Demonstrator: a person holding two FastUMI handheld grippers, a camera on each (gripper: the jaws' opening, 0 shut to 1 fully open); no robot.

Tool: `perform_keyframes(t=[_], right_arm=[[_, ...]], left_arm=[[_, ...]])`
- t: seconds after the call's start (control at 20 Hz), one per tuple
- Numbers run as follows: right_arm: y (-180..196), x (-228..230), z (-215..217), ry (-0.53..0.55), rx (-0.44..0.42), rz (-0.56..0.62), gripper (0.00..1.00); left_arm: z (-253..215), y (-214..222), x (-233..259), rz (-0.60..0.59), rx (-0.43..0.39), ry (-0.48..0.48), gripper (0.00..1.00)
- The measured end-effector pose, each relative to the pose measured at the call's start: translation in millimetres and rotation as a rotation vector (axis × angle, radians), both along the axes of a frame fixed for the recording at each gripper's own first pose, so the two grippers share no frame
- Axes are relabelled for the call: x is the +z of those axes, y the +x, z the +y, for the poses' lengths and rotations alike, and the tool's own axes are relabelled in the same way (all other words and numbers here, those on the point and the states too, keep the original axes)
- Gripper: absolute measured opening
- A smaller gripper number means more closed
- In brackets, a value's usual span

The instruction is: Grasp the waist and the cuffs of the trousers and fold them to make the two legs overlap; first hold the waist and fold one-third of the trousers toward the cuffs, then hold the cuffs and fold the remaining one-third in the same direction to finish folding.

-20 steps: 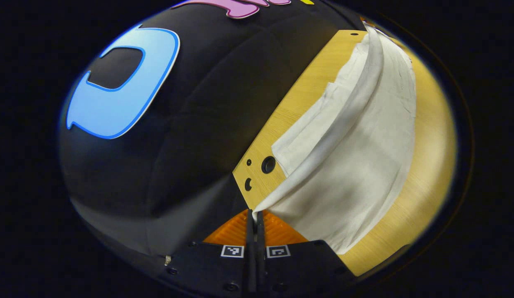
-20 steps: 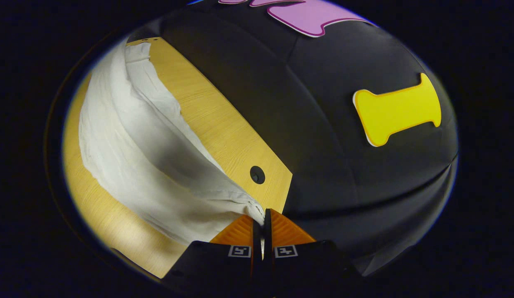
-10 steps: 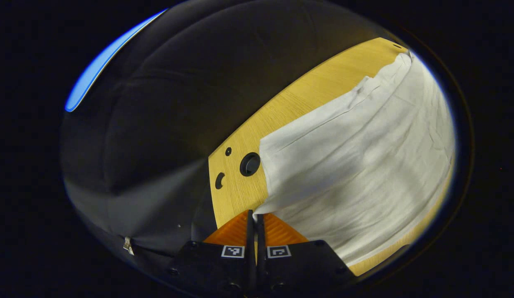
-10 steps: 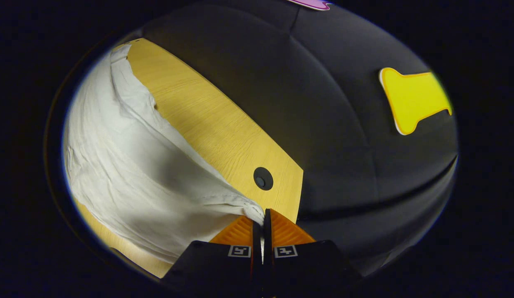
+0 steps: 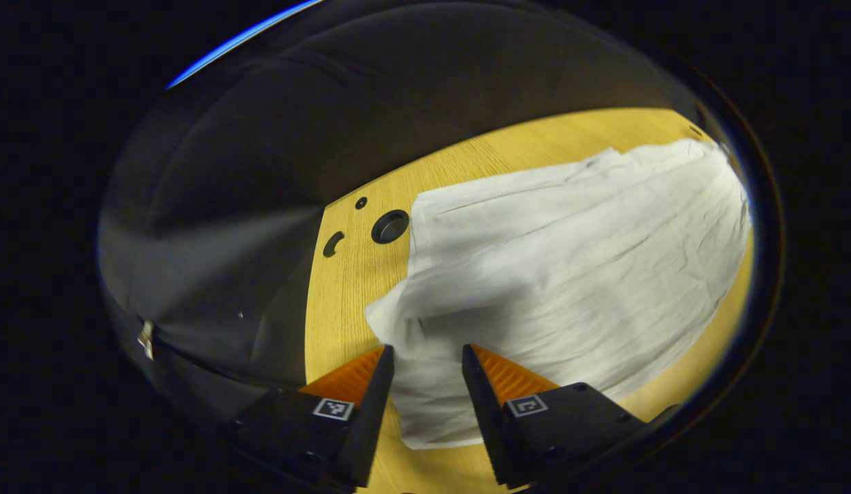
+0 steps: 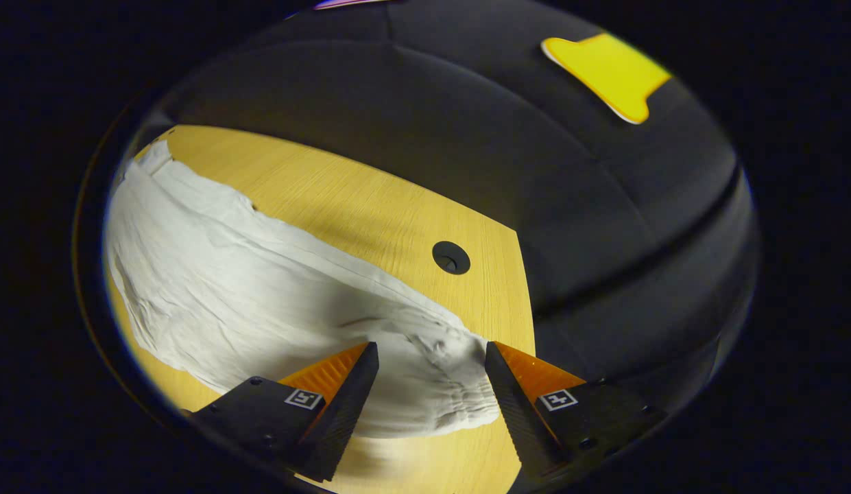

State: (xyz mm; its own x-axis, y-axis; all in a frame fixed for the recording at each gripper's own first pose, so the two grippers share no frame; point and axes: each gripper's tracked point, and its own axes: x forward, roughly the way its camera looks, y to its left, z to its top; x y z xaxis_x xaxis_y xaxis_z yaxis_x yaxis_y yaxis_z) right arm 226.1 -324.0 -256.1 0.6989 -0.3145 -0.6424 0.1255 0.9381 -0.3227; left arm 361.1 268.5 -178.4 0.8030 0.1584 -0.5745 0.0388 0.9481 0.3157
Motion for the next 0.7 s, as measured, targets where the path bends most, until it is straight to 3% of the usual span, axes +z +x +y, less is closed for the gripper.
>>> perform_keyframes(t=[0.1,0.4,0.55,0.7], right_arm=[[-15,6,0,0.097,-0.068,-0.055,0.98],[-38,16,-9,0.351,-0.287,-0.213,0.98],[-36,23,-11,0.471,-0.384,-0.311,0.98],[-40,16,-19,0.517,-0.452,-0.322,0.99]], left_arm=[[-3,-18,8,-0.038,0.039,-0.103,0.99],[12,-87,62,-0.236,0.166,-0.282,0.96],[18,-96,67,-0.275,0.104,-0.314,0.98],[15,-103,76,-0.296,0.083,-0.257,0.98]])
